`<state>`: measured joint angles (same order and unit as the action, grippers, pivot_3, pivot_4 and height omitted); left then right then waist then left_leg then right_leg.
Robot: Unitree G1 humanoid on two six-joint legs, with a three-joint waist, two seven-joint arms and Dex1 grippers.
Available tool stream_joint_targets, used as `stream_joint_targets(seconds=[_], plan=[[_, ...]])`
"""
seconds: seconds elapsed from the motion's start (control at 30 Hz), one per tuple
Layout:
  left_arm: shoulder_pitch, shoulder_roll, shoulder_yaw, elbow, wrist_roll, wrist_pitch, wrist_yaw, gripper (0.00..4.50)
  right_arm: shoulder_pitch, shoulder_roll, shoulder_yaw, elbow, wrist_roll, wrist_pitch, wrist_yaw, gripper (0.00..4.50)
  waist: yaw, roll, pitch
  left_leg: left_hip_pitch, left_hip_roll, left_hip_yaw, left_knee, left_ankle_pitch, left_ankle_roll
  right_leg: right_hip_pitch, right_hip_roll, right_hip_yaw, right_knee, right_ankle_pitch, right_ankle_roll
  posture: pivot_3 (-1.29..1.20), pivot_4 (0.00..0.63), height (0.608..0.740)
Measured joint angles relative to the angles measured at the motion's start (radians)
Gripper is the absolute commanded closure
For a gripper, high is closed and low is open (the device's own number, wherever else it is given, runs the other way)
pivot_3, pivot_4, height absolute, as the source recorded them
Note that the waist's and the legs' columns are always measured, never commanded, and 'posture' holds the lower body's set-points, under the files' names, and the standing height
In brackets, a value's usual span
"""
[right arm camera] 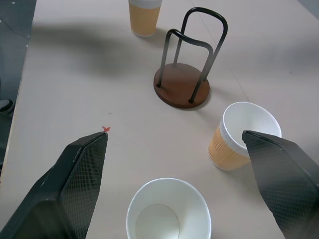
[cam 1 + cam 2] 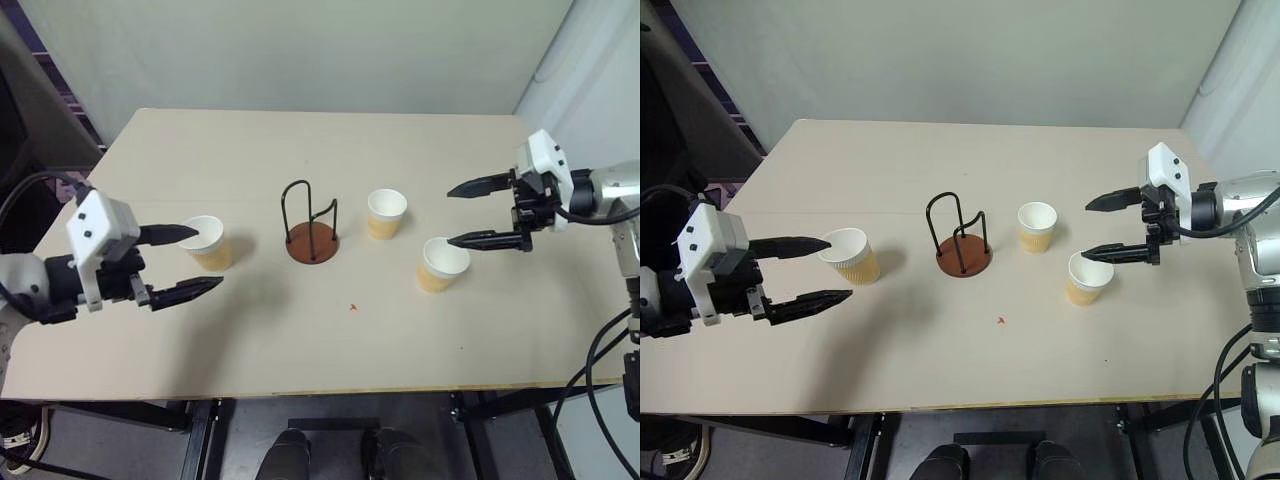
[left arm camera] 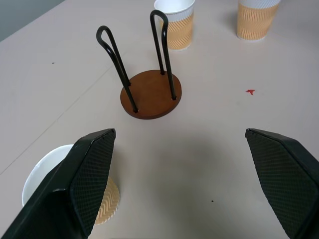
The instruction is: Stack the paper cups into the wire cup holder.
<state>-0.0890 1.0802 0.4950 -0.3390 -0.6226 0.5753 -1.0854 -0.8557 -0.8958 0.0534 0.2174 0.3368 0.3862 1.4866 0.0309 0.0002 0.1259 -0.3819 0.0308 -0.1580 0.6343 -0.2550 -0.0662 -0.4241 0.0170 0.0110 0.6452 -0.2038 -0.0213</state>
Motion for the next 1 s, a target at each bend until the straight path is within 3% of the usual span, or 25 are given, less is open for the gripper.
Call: stream_joint_targets(seconds=[0.27, 0.5, 0.73, 1.0], plan=[[-0.006, 0.001, -0.002, 0.004, -0.003, -0.001, -0.006, 0.02, 0.0, -0.002, 0.0, -0.003, 0.008, 0.001, -0.001, 0.02, 0.0, 0.0, 0.0, 0.0, 0.0, 0.0, 0.0, 0.0, 0.0, 0.0, 0.0, 0.0, 0.0, 0.0, 0.0, 0.0, 0.15, 0.74], [-0.183, -0.033, -0.122, 0.001, -0.016, -0.002, 0.036, 0.02, 0.006, -0.015, -0.006, -0.03, 0.025, 0.014, -0.002, 0.02, 0.006, 0.0, 0.0, 0.0, 0.0, 0.001, 0.002, 0.0, 0.0, 0.001, 0.0, 0.0, 0.0, 0.001, 0.001, 0.0, 0.15, 0.74], [-0.341, -0.199, -0.382, 0.075, 0.089, -0.02, 0.117, 0.02, 0.054, -0.051, -0.055, -0.106, 0.055, 0.055, -0.026, 0.02, 0.012, 0.0, 0.0, -0.001, -0.001, 0.004, 0.005, 0.0, 0.0, 0.001, 0.0, 0.0, -0.001, 0.002, 0.002, 0.0, 0.15, 0.74], [-0.548, -0.441, -0.567, 0.323, 0.314, -0.111, 0.301, 0.02, 0.106, -0.063, -0.085, -0.212, 0.101, 0.123, -0.071, 0.02, 0.016, 0.0, 0.0, -0.002, -0.001, 0.01, 0.012, -0.001, 0.001, 0.003, 0.0, 0.003, -0.001, 0.005, 0.007, 0.0, 0.15, 0.74]])
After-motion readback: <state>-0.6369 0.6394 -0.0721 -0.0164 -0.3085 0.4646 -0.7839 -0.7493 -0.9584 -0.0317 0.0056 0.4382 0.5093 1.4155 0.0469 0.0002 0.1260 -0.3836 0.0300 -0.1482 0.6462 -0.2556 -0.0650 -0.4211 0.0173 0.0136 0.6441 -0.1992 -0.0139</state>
